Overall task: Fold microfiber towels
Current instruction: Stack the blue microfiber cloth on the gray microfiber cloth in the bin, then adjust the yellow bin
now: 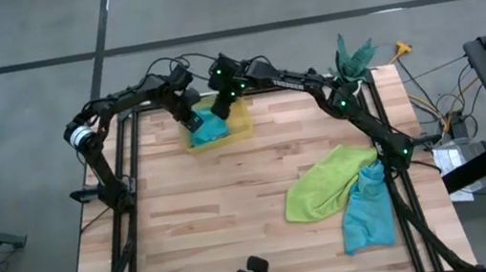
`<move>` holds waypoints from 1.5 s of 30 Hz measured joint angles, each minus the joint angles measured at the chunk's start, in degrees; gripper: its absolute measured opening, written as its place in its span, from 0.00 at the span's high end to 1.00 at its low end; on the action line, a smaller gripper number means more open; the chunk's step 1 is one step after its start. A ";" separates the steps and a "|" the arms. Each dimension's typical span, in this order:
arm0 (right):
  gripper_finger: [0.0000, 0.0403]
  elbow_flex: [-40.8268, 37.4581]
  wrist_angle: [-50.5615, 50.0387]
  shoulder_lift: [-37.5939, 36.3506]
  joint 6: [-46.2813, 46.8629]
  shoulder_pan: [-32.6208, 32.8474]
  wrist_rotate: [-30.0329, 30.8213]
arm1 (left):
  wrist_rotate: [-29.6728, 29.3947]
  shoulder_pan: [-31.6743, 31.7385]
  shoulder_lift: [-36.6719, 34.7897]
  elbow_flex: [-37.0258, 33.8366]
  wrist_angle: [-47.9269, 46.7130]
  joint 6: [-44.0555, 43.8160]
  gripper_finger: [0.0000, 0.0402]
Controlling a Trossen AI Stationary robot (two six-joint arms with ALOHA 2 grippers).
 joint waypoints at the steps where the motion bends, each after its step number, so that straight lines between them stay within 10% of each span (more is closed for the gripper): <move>1: 0.98 0.00 -0.07 0.03 -2.61 0.28 0.02 | -0.01 0.00 -0.21 0.26 -0.44 -0.01 1.00; 20: 0.98 -0.16 2.46 0.33 -14.39 1.95 4.02 | -3.88 -0.02 -2.86 -1.63 13.59 1.23 1.00; 45: 0.98 -0.20 -4.59 -0.67 -7.25 4.19 8.42 | -5.46 0.02 1.60 1.38 1.09 3.12 1.00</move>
